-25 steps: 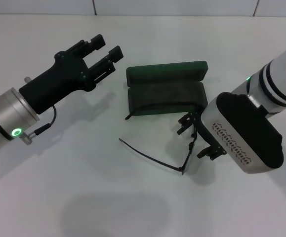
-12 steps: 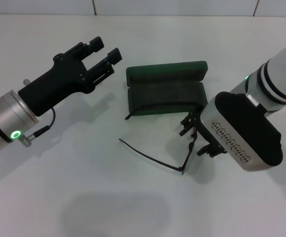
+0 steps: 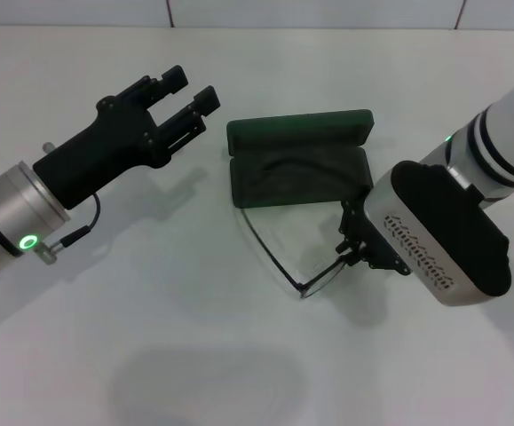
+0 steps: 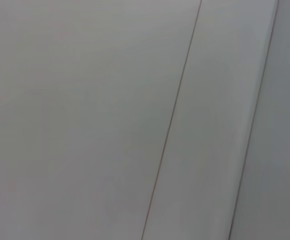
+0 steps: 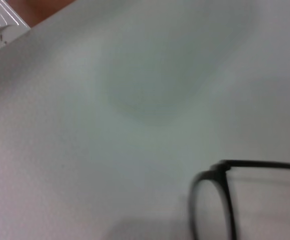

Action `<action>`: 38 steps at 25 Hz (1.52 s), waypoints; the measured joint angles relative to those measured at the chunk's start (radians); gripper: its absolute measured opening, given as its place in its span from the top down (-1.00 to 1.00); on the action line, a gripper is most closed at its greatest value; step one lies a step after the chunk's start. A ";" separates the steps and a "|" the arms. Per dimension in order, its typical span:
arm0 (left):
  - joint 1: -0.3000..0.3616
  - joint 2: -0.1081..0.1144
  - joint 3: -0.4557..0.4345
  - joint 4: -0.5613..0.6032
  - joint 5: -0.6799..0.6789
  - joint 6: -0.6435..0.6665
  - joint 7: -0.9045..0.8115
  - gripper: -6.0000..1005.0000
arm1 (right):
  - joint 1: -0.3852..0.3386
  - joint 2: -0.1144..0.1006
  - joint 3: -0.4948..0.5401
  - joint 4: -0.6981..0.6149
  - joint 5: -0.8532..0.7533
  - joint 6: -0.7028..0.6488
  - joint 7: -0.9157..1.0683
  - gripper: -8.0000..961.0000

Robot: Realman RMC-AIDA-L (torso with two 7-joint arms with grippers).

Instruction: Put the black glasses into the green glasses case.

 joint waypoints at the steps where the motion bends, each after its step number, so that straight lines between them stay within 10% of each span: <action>1: 0.000 0.000 0.000 0.000 0.000 0.001 0.000 -0.24 | -0.009 0.000 0.008 -0.012 0.000 -0.008 0.000 0.59; 20: -0.025 0.032 0.004 0.014 0.055 0.303 -0.024 -0.24 | -0.345 0.000 0.393 -0.172 0.438 -0.082 -0.267 0.75; 29: -0.159 0.049 0.004 0.040 0.148 0.329 -0.258 -0.23 | -0.434 0.000 0.373 0.214 1.008 -0.019 -0.794 0.75; 38: -0.288 0.047 0.005 0.045 0.264 0.242 -0.447 -0.24 | -0.416 0.000 0.347 0.429 1.207 -0.026 -1.022 0.75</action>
